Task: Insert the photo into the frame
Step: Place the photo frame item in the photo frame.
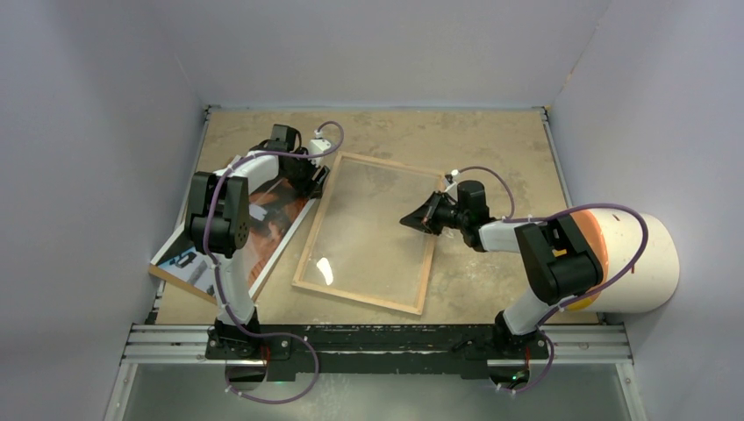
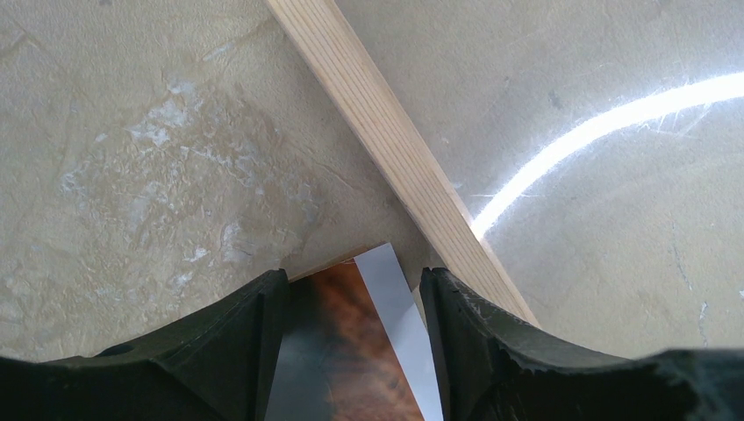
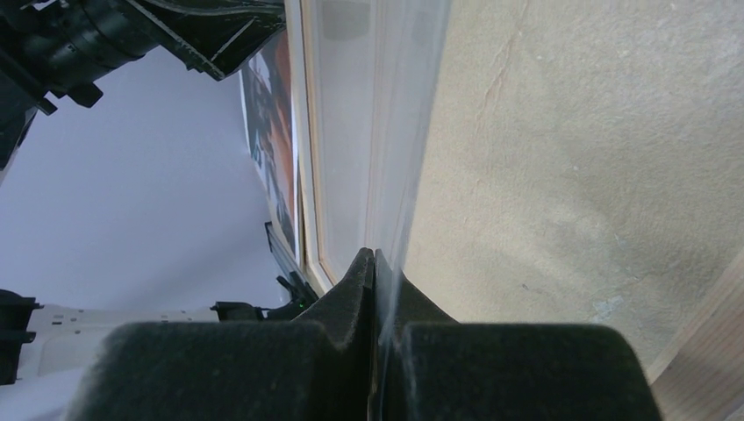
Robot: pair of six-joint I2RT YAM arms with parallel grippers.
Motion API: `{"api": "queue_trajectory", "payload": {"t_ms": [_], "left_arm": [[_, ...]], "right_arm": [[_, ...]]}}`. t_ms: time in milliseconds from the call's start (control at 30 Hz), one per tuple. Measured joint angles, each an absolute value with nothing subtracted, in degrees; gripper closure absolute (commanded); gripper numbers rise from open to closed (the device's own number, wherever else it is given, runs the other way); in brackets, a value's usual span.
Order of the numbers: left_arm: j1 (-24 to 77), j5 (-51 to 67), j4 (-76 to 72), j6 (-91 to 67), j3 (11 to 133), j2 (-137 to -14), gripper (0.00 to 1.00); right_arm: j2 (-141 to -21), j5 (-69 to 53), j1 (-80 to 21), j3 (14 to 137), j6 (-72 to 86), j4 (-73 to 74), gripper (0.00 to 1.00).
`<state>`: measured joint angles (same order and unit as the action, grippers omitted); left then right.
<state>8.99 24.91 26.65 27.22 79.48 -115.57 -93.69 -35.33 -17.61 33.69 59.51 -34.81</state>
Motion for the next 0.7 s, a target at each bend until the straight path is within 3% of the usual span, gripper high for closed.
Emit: {"api": "queue_trajectory", "payload": {"t_ms": [500,700], "left_arm": [[8.99,24.91,26.61,27.22,79.48,-115.57,0.4],[8.99,24.91,26.61,27.22,79.48,-115.57,0.4]], "right_arm": [[-93.69,-34.41,-17.69,33.52,56.34,-35.88,1.0],[-93.73,-32.4,-17.76,35.38,52.88,-32.36,0.62]]}}
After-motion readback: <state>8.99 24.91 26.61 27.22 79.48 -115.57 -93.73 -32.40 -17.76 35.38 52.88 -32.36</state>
